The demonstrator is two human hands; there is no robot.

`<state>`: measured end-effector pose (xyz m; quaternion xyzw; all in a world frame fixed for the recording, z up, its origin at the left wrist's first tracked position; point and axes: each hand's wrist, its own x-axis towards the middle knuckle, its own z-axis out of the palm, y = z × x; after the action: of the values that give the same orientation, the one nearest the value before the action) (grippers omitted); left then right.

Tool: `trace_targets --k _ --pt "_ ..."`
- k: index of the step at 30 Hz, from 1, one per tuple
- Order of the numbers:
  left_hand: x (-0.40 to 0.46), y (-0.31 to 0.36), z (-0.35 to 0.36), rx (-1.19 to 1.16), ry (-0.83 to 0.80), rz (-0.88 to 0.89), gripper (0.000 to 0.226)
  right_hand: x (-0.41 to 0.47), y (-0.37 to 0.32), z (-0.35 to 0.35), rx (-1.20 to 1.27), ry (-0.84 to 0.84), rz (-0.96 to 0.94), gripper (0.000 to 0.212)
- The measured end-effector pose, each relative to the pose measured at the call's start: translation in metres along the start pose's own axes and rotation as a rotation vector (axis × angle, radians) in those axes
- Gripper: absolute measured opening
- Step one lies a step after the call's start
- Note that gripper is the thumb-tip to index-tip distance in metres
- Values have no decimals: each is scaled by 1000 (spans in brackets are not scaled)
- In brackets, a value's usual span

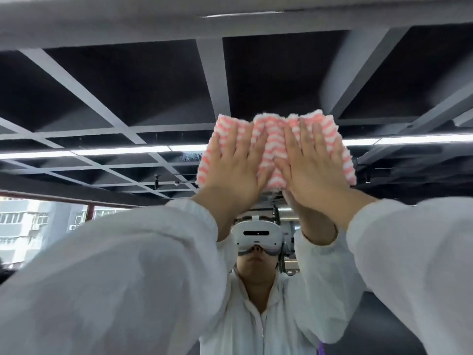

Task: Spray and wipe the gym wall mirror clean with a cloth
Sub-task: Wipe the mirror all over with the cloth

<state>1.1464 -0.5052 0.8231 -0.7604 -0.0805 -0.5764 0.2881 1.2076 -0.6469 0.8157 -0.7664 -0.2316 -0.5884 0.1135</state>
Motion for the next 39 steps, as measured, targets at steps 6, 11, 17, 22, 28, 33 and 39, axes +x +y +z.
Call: trace_targets --k 6,11,17,22,28,33,39 --pt "36 -34 -11 -19 40 -24 66 51 -14 -9 -34 81 63 64" --pt "49 -60 -11 -57 41 -59 64 77 -35 -14 -19 103 75 63" --pt "38 -83 -10 -74 37 -113 66 74 -63 -12 -1 113 6 63" --pt "16 -84 -6 -84 -8 -128 69 56 -71 -9 -3 69 -65 65" --pt "-56 -77 0 -55 -129 -62 74 -7 -83 7 -55 -4 -200 66" --pt "-118 -80 0 -93 -135 158 75 -70 -82 14 10 9 -349 66" --pt "-98 -98 -34 -284 -129 115 74 -71 -59 -19 113 -2 -451 55"
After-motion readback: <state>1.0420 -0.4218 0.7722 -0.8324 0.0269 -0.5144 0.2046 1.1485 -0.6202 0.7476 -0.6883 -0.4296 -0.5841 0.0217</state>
